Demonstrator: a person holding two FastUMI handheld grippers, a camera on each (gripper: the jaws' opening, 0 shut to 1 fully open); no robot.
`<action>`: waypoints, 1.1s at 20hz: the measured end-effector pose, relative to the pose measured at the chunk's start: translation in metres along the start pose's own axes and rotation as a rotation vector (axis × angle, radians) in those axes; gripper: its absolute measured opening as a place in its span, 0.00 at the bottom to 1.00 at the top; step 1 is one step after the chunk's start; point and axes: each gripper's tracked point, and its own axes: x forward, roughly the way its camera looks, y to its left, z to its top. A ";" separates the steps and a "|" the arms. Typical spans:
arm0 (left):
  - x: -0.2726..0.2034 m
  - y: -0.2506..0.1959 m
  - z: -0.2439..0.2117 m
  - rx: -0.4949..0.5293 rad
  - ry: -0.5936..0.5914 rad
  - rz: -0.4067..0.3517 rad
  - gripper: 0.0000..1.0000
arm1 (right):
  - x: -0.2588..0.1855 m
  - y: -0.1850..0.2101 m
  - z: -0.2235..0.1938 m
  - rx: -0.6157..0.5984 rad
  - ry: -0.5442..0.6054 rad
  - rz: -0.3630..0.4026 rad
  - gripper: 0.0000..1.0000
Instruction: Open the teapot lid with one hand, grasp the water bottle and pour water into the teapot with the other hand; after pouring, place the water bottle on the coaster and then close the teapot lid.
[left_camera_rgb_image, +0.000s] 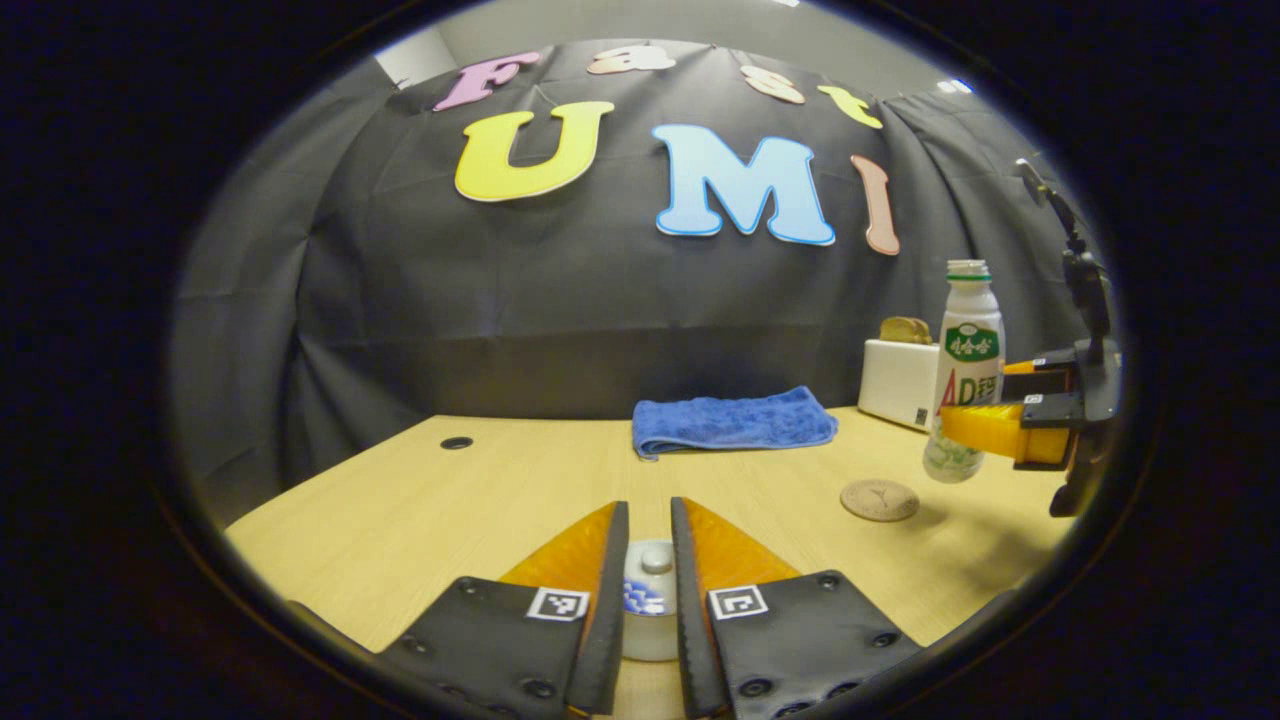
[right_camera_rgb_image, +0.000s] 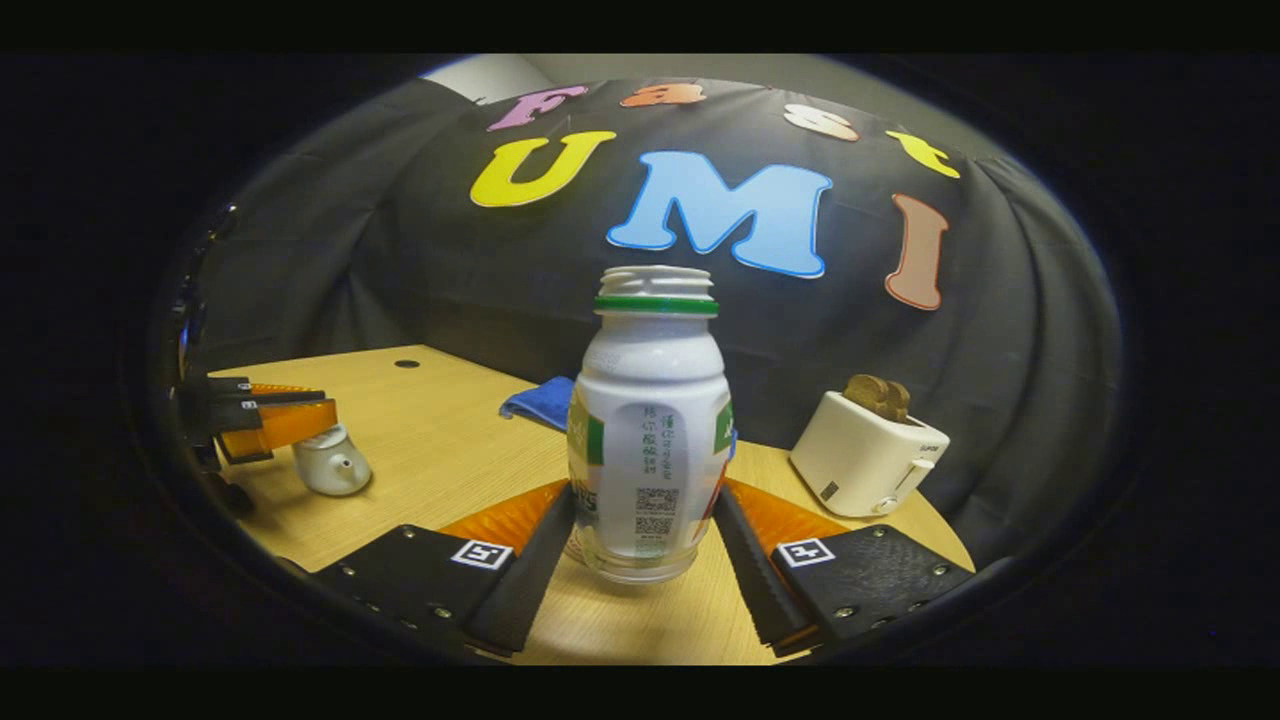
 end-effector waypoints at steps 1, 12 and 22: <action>-0.002 0.003 0.002 -0.007 -0.010 0.005 0.35 | 0.003 0.001 0.001 0.012 -0.002 -0.001 0.81; -0.015 0.014 0.012 -0.062 -0.054 0.004 0.34 | 0.065 0.009 -0.025 0.150 0.051 -0.026 0.81; -0.019 0.019 0.009 -0.088 -0.052 0.008 0.34 | 0.077 0.005 -0.041 0.204 0.074 -0.033 0.81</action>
